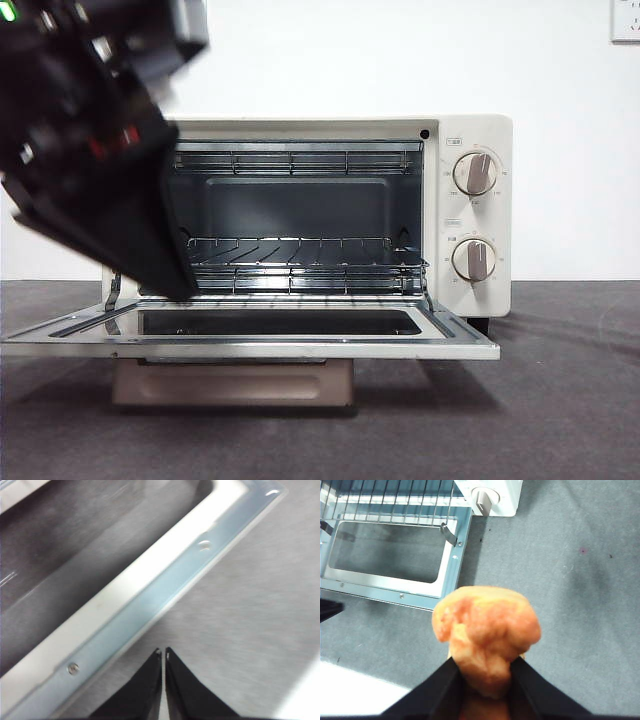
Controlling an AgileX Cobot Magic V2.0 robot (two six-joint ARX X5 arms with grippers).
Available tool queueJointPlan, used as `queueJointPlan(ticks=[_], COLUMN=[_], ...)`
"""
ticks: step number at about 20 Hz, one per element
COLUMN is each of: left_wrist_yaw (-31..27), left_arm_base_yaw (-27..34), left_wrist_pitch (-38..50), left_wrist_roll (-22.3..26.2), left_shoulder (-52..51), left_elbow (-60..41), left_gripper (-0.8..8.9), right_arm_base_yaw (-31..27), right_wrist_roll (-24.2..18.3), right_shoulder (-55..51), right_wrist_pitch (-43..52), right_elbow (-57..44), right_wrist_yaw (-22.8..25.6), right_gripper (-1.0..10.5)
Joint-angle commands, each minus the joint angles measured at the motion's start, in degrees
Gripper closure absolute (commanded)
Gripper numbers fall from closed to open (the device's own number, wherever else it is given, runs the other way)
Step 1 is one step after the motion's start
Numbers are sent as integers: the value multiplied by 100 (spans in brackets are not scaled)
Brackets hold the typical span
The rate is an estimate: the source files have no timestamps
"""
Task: The left arm flap open the oven, the right arm pick bread and place it into oven, the left arm flap close the oven
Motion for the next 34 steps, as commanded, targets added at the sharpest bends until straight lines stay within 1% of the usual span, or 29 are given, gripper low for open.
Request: queueJointPlan(ticks=[1, 3, 4, 7, 11, 12, 13, 16, 19, 24, 30, 34], left_wrist_yaw=[35, 39, 44, 44, 9, -37, -140, -278, -291, -289, -289, -286], left_arm_base_yaw=[-66, -66, -66, -66, -63, -63, -59, -59, -59, -59, -59, -59], left_wrist_pitch=[-293, -664, -846, -1147, -1182, -1182, -1209, -1248, -1421, -1722, -1864, -1869], left_wrist_roll=[-354, -542, -553, -562, -564, -632, -704, -846, -914, -1095, -1115, -1115], left_shoulder=[-459, -1014, -1305, -2133, -3075, -3265, -3432, -3692, -3842, -3910, -3910, -3910], left_elbow=[273, 452, 551, 789, 1027, 1062, 1095, 1104, 1104, 1104, 1106, 1106], left_gripper=[797, 797, 797, 797, 797, 797, 797, 797, 797, 797, 797, 797], right_arm_base_yaw=[31, 140, 258, 811, 1711, 1950, 2184, 2586, 2885, 3097, 3021, 2868], right_wrist_roll=[-103, -114, -87, 190, 815, 946, 1045, 1154, 1248, 1305, 1359, 1591], right_shoulder=[81, 173, 240, 485, 992, 1180, 1403, 1864, 2361, 3051, 3847, 4277], right_wrist_pitch=[138, 317, 431, 946, 2288, 2675, 3027, 3526, 3880, 4544, 5534, 6245], right_elbow=[96, 94, 94, 48, -63, -79, -81, -81, -81, -81, -81, -81], right_wrist_yaw=[-345, -844, -940, -909, -697, -686, -577, -103, 356, 907, 1370, 1370], right_gripper=[846, 846, 846, 847, 847, 848, 848, 847, 847, 847, 847, 847])
